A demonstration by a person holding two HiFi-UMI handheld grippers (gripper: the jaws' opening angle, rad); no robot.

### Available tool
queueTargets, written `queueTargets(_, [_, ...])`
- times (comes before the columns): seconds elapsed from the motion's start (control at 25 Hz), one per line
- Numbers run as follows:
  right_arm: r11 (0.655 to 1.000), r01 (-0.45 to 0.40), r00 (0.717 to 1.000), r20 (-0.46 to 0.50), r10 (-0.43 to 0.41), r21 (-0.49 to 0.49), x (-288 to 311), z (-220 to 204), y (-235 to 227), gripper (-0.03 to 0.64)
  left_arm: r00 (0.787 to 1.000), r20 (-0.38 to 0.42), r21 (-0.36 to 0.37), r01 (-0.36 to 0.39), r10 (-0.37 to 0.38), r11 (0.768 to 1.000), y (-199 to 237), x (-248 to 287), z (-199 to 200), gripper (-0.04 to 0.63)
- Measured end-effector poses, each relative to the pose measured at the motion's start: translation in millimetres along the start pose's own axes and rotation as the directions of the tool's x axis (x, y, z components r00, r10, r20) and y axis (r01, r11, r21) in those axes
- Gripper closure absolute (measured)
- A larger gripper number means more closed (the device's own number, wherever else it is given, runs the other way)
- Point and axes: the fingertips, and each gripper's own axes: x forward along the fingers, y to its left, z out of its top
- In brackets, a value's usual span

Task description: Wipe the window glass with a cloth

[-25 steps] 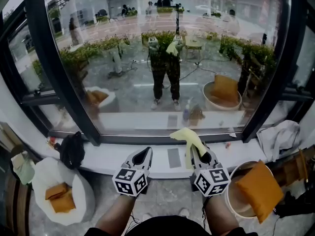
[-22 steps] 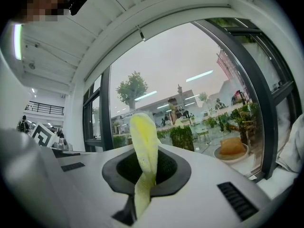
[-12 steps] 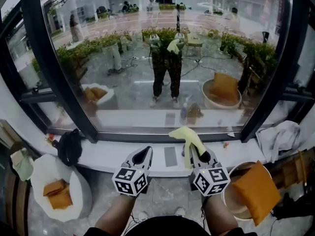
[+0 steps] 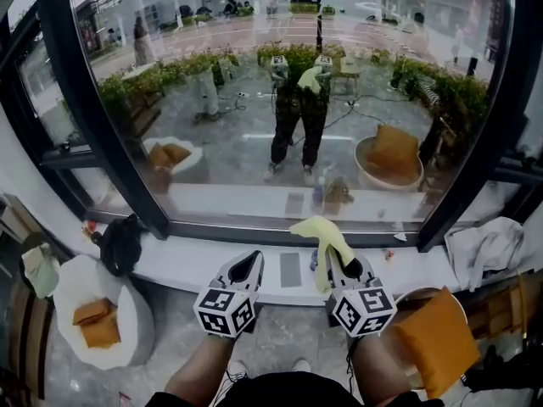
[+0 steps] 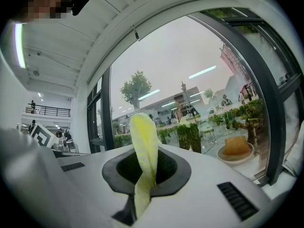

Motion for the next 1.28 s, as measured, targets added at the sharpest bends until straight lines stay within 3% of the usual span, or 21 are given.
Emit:
queueTargets(0.6, [0.999, -0.037, 0.999, 0.016, 0.037, 0.032, 9.6, 9.4, -24.4, 0.584, 0.999, 0.008, 0.023, -0.047, 0.047, 0.999, -11.0, 13.4, 7.3, 0.589])
queueTargets(0.92, [1.0, -0.013, 0.999, 0.032, 0.013, 0.021, 45.7, 12.7, -19.9, 0.584, 1.0, -0.001, 0.026, -0.006, 0.006, 1.0, 20.1, 36.7, 12.0, 0.589])
queueTargets(1.28, [0.999, 0.038, 0.999, 0.037, -0.038, 0.017, 106.3, 19.3, 11.0, 0.584, 0.999, 0.005, 0.018, 0.045, -0.045, 0.999, 87.4, 53.6, 36.1, 0.589])
